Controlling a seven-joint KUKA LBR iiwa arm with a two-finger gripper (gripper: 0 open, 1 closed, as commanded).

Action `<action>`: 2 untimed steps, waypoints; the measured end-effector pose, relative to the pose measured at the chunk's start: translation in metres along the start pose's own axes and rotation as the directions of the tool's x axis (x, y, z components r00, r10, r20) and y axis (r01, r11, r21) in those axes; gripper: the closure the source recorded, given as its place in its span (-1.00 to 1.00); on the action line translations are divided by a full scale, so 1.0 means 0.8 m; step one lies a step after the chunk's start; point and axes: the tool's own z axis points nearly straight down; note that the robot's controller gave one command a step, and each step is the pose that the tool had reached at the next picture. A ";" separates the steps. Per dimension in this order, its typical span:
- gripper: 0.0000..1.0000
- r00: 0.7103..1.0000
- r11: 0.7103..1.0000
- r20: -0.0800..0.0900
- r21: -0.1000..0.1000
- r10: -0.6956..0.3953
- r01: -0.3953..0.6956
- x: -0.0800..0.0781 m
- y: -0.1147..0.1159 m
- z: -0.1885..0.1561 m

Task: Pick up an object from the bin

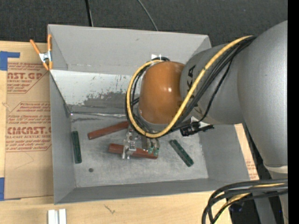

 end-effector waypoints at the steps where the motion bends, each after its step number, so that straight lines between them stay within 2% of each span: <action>1: 1.00 1.000 1.000 0.002 -0.001 0.000 0.000 -0.001 0.000 -0.012; 2: 1.00 1.000 1.000 0.002 -0.001 0.000 0.000 -0.001 0.000 -0.022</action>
Offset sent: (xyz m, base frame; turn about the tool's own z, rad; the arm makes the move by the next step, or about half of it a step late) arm 0.0002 0.0000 0.0362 0.0000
